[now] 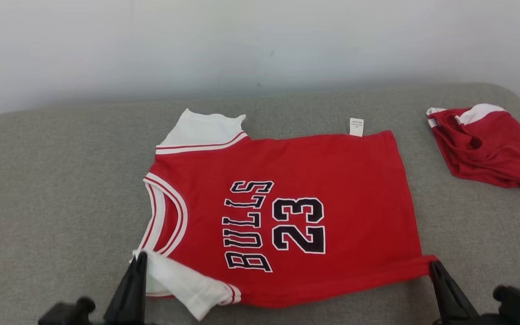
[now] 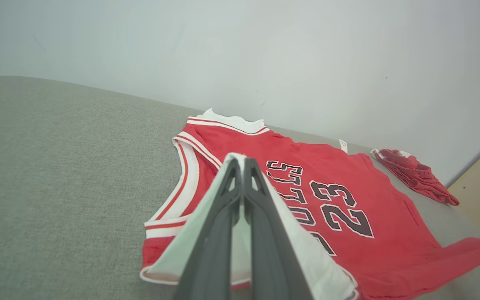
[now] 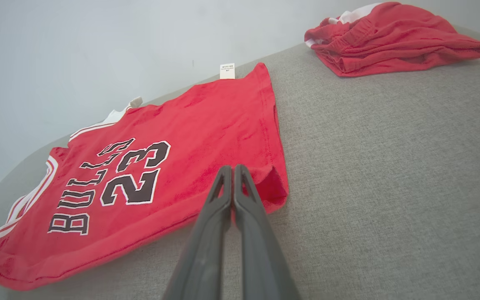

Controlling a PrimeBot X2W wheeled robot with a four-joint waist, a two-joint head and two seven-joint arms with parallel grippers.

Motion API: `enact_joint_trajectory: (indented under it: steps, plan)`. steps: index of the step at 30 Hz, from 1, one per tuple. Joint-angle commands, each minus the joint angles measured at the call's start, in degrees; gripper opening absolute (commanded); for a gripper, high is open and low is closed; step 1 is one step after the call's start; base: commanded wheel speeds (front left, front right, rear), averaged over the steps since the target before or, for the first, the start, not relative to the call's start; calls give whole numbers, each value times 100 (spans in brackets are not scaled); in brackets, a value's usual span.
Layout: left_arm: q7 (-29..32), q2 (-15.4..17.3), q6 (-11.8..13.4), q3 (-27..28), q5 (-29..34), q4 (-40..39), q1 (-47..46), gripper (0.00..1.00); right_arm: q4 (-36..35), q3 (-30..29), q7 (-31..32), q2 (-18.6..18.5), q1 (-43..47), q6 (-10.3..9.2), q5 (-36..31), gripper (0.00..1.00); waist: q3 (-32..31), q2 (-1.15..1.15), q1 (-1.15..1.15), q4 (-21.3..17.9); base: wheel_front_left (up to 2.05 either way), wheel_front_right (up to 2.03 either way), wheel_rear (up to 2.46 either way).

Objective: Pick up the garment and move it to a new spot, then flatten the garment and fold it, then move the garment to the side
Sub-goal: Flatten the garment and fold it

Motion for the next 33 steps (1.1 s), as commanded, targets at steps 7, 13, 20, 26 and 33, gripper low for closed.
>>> enact_joint_trajectory:
  steps: [7, 13, 20, 26, 33]
  plan:
    - [84, 219, -297, -56, 31, 1187, -1481, 0, 693, 146, 267, -143, -1005, -16, -149, 0, 390, 0, 0, -161, 0, 0, 0]
    - [5, 278, -432, -283, 44, 2241, -2539, 0, 1371, 287, 201, -218, -1768, -16, -181, 0, 669, 0, 0, -200, 0, 0, 0]
    - [-206, 303, -486, -569, 23, 3221, -3285, 0, 2014, 545, -92, -256, -2367, -16, -168, 0, 872, 0, 0, -234, 0, 0, 0]
    - [-353, 289, -482, -848, 51, 3706, -3616, 58, 2398, 644, -394, -244, -2617, -16, -36, 100, 892, 0, 0, -204, 0, 0, 0]
    - [-408, 228, -436, -400, 52, 3313, -3233, 100, 2406, 651, -948, -332, -2390, -16, -200, 100, 775, 0, 0, -150, 0, 0, 0]
